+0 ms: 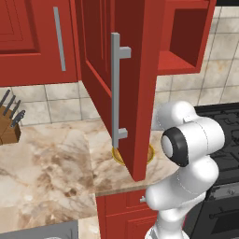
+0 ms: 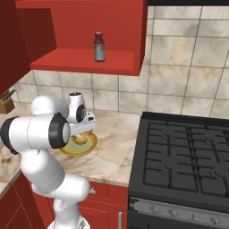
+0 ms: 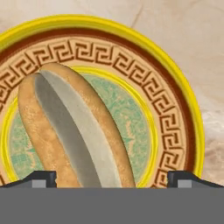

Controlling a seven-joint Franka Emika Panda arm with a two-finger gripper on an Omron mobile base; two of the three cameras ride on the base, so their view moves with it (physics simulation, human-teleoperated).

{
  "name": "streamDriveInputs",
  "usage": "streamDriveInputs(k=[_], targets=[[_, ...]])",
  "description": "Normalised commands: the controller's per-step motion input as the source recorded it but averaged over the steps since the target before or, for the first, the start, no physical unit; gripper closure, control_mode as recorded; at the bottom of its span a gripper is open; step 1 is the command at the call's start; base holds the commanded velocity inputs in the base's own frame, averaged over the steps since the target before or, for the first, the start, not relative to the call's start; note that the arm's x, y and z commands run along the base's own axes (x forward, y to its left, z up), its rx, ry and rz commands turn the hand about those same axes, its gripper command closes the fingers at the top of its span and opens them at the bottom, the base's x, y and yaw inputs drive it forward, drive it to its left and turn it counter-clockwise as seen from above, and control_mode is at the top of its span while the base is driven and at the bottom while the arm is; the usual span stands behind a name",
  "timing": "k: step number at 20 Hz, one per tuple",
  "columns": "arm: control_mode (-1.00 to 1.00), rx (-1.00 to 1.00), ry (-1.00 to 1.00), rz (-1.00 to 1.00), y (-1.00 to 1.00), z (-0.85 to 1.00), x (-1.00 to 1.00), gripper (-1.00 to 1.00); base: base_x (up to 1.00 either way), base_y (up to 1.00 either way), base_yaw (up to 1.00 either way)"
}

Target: Move the hot dog bun to the plate on the dining table and place the condiment next to that plate. Then navigate to the fridge and take the sausage and place it on the plate as well.

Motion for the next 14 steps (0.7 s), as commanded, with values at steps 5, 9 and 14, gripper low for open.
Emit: streamDriveInputs(k=[5, 9, 14], targets=[[-1.0, -0.03, -0.08, 0.08, 0.13, -0.09, -0.19, -1.0, 0.0, 0.0, 0.0], [-1.0, -0.01, -0.06, 0.07, 0.1, -0.08, -0.22, -1.0, 0.0, 0.0, 0.0], [-1.0, 0.0, -0.02, 0.06, 0.03, -0.07, -0.06, -1.0, 0.0, 0.0, 0.0]])
